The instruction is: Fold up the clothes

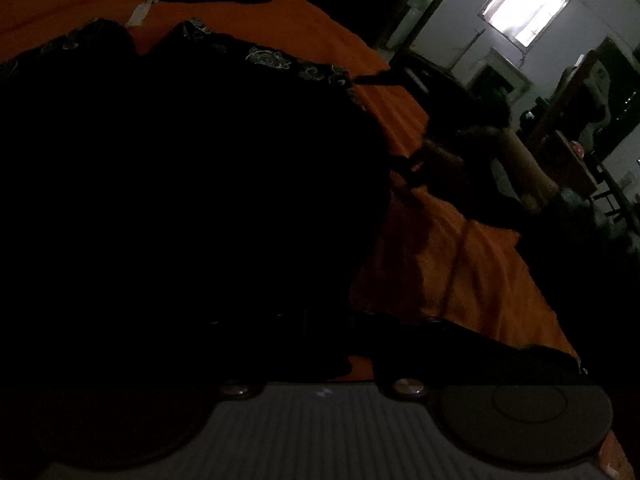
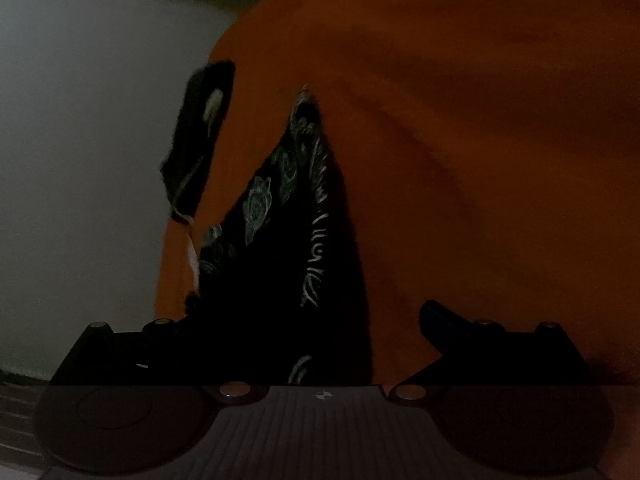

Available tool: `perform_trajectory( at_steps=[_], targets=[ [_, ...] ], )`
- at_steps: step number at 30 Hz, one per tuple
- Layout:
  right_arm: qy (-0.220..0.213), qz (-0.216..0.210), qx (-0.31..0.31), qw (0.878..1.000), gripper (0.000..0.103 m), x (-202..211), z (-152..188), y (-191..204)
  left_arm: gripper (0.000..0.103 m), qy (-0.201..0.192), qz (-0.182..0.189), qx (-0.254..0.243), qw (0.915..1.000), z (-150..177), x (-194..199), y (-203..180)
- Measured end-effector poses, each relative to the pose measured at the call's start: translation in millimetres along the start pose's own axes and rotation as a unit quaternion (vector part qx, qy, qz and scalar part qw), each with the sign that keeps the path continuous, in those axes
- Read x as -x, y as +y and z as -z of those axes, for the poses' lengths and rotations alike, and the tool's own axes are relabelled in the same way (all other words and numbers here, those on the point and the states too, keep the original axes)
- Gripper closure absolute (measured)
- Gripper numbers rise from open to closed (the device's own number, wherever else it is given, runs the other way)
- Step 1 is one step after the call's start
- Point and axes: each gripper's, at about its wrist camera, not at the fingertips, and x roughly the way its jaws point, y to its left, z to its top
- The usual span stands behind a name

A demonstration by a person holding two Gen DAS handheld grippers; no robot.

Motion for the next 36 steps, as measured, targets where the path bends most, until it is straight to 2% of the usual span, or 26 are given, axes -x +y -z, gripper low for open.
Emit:
perform_trajectory(
  at_steps=[1,3,4,5,6,9,12,16,18,23,26,28,29,30,31,33,34,35,36],
  targets=[
    [0.004,0.012,-0.002,1.000,0.005,-6.8,0.4,3.3,0.087,-0.001,0.001,0.001,1.0000,-0.1,0.5,1.3],
    [0.014,0.020,0.000,1.000,0.018,-18.7,0.6,7.0,0.087,-0.002,0.004,0.004,1.0000,-0.4,1.5,3.9],
    [0.019,0.024,0.001,1.000,0.039,-24.5,0.7,8.7,0.087,-0.003,0.006,0.005,1.0000,-0.5,2.1,5.2],
    [0.013,0.034,0.008,0.999,0.084,-26.1,0.1,11.0,0.087,-0.004,0.007,0.006,0.9999,-0.6,2.6,6.5],
    [0.007,0.043,0.014,0.999,0.100,-25.4,-1.0,14.3,0.087,-0.005,0.009,0.007,0.9999,-0.8,3.1,7.9],
    [-0.002,0.055,0.033,0.998,0.100,-22.2,-3.0,29.9,0.087,-0.012,0.012,0.015,0.9997,0.5,8.4,14.1],
    [-0.011,0.058,0.086,0.995,0.100,-19.0,3.8,68.9,0.086,-0.038,0.009,0.037,0.9985,7.7,27.3,28.5],
    [-0.016,0.088,0.199,0.976,0.100,-29.5,27.9,144.4,0.086,-0.073,0.006,0.066,0.9951,17.3,52.5,47.7],
    [-0.011,0.085,0.241,0.967,0.100,-39.5,49.8,178.9,0.086,-0.090,0.004,0.081,0.9926,22.1,65.0,57.3],
    [0.026,0.078,0.326,0.942,0.100,-88.5,125.7,274.2,0.086,-0.133,0.000,0.118,0.9841,34.1,96.5,81.3],
    [0.053,0.073,0.388,0.917,0.100,-132.6,188.6,329.5,0.084,-0.153,-0.003,0.182,0.9713,51.3,121.1,125.9],
    [0.067,0.074,0.435,0.895,0.100,-164.1,238.6,357.3,0.077,-0.149,-0.002,0.231,0.9616,64.1,127.6,155.2],
    [0.072,0.072,0.445,0.890,0.100,-176.1,261.6,363.1,0.074,-0.146,-0.001,0.255,0.9560,70.5,130.1,169.5],
    [0.079,0.068,0.449,0.888,0.100,-187.3,281.9,365.2,0.065,-0.143,-0.005,0.271,0.9520,76.0,131.7,178.3],
    [0.092,0.063,0.462,0.880,0.097,-199.8,302.7,365.2,0.049,-0.140,-0.011,0.283,0.9489,80.9,132.8,184.3],
    [0.121,0.055,0.492,0.860,0.067,-222.3,338.9,364.0,0.031,-0.135,-0.024,0.298,0.9448,89.6,135.4,192.7],
    [0.139,0.052,0.505,0.851,0.045,-231.1,352.7,363.0,0.026,-0.135,-0.028,0.293,0.9462,91.6,136.7,191.8],
    [0.142,0.040,0.509,0.848,0.037,-230.3,361.6,361.5,0.024,-0.137,-0.030,0.286,0.9480,92.9,137.9,190.0],
    [0.134,0.028,0.510,0.849,0.034,-225.2,365.1,362.4,0.021,-0.139,-0.032,0.280,0.9495,93.5,139.1,187.6]
  ],
)
